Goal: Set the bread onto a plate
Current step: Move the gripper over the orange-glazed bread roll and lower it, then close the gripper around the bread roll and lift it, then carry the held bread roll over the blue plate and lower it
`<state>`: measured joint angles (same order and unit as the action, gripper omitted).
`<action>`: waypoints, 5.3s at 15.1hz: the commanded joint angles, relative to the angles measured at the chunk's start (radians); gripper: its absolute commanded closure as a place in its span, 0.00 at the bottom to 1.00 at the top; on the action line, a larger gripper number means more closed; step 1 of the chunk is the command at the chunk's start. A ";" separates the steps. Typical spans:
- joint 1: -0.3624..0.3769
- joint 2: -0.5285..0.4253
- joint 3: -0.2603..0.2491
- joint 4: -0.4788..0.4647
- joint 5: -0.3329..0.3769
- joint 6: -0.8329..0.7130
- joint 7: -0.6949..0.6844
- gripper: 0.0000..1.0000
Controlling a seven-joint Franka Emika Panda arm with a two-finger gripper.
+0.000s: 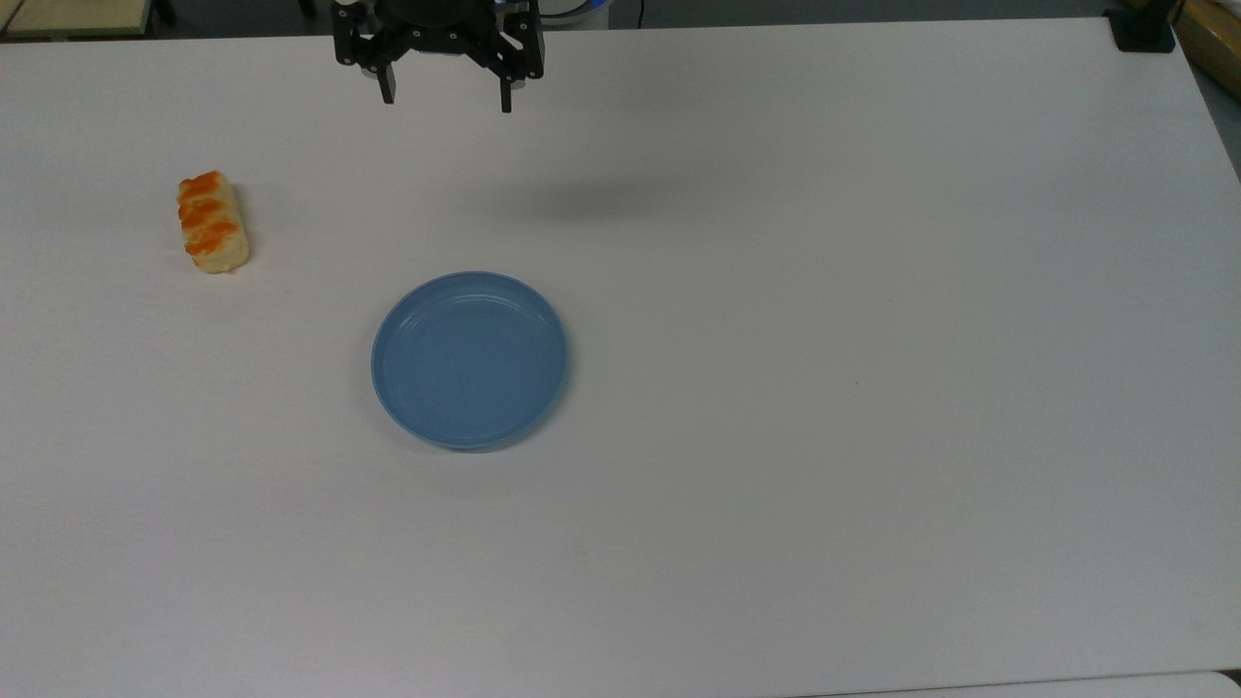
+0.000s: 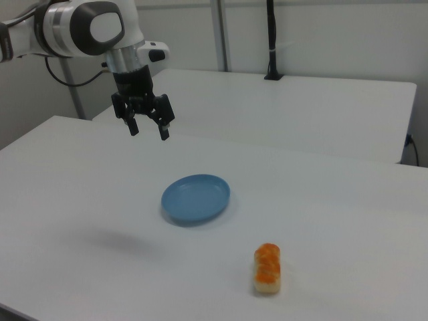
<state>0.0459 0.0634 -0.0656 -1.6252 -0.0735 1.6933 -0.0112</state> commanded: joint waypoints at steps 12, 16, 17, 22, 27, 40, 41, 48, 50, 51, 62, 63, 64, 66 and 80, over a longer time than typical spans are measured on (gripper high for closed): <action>0.000 0.001 -0.016 -0.001 0.038 -0.020 0.007 0.00; -0.081 0.022 -0.028 -0.013 0.026 -0.015 -0.053 0.00; -0.102 0.029 -0.028 -0.015 0.024 -0.015 -0.084 0.00; -0.236 0.079 -0.028 -0.021 0.005 0.029 -0.193 0.00; -0.334 0.137 -0.028 -0.036 -0.020 0.140 -0.248 0.00; -0.422 0.190 -0.026 -0.261 -0.138 0.451 -0.460 0.00; -0.422 0.203 -0.026 -0.271 -0.156 0.471 -0.461 0.00; -0.417 0.303 -0.026 -0.269 -0.222 0.508 -0.461 0.00; -0.417 0.318 -0.026 -0.269 -0.227 0.546 -0.454 0.06; -0.417 0.319 -0.026 -0.269 -0.227 0.548 -0.454 0.13; -0.420 0.283 -0.026 -0.259 -0.226 0.522 -0.478 0.63; -0.420 0.279 -0.026 -0.259 -0.221 0.520 -0.478 0.63; -0.417 0.276 -0.025 -0.251 -0.212 0.520 -0.469 0.63; -0.408 0.276 -0.013 -0.197 -0.175 0.452 -0.449 0.63; -0.089 0.292 -0.003 0.047 0.003 0.295 -0.035 0.63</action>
<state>-0.0858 0.3482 -0.0577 -1.6023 -0.0861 2.0139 -0.1094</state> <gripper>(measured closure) 0.626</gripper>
